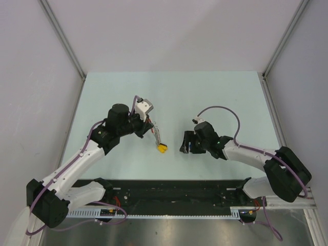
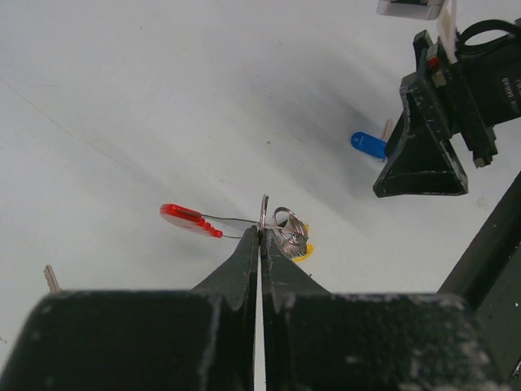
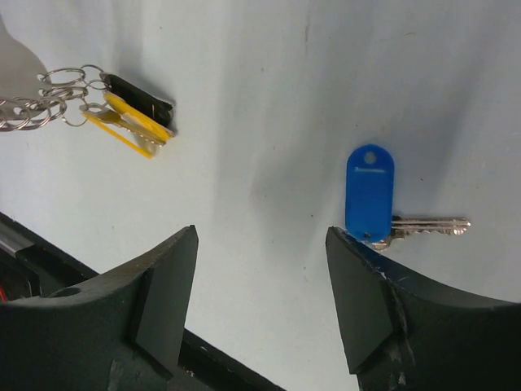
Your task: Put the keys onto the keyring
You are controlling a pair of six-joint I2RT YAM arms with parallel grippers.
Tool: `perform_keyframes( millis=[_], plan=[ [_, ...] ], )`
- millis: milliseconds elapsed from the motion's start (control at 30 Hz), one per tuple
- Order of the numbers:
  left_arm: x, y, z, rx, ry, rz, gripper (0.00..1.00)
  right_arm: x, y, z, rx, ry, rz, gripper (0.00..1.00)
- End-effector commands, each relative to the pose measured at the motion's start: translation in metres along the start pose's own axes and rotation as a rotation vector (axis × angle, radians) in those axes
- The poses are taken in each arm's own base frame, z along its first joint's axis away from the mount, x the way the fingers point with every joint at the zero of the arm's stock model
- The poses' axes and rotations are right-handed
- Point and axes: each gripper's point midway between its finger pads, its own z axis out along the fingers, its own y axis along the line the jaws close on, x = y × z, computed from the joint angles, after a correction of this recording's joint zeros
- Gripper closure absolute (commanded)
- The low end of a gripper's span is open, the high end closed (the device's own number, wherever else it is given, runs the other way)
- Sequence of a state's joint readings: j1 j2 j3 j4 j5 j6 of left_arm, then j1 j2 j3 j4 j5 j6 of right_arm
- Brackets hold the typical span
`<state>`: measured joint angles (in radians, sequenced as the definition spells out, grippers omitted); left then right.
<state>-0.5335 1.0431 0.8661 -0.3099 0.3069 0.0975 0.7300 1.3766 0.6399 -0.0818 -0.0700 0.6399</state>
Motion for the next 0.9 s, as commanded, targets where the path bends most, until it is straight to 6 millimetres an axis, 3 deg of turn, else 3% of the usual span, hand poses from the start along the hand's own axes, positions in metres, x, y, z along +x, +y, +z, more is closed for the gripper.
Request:
perform_keyframes(
  millis=[0, 233, 533, 867],
  plan=[
    [-0.037, 0.004, -0.013, -0.027, -0.103, 0.046, 0.99, -0.023, 0.001, -0.028, 0.025, -0.077, -0.102, 0.31],
    [-0.037, 0.004, -0.014, -0.026, -0.106, 0.047, 1.00, -0.031, -0.049, -0.044, 0.148, -0.079, -0.122, 0.38],
    [-0.037, 0.004, -0.014, -0.029, -0.106, 0.050, 1.00, -0.023, -0.022, -0.019, -0.025, -0.028, -0.185, 0.48],
    [-0.038, 0.005, -0.015, -0.033, -0.108, 0.052, 1.00, -0.008, -0.026, 0.000, 0.018, 0.007, -0.246, 0.55]
  ],
)
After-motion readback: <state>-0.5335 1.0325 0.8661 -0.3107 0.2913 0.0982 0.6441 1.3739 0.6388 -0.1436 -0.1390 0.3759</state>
